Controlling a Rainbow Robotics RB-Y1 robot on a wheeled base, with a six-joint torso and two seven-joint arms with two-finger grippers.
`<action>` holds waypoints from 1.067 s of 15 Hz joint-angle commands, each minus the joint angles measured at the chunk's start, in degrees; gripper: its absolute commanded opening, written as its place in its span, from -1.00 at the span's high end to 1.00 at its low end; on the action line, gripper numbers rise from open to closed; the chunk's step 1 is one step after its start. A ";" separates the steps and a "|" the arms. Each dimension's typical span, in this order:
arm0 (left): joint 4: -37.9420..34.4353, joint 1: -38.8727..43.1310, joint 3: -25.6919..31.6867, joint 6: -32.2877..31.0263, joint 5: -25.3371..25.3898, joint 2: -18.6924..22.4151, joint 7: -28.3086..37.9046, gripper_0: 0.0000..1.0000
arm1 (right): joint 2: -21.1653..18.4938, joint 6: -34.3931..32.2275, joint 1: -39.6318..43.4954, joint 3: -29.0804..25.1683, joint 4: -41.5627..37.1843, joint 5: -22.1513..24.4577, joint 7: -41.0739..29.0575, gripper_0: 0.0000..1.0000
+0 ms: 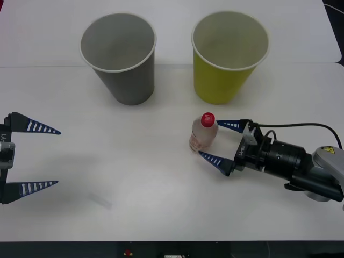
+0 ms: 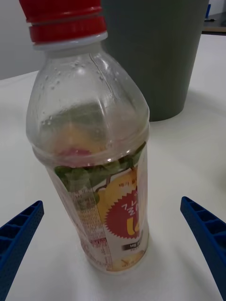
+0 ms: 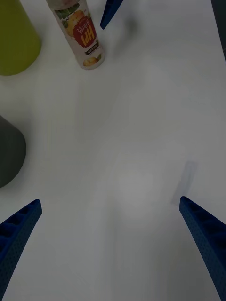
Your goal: Put the can into the green bin and the plastic bottle into the gray bin
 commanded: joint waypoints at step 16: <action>0.00 0.00 0.00 0.00 0.00 0.00 0.00 -1.00 | 3.27 0.16 -2.11 1.18 1.82 -0.43 2.49 1.00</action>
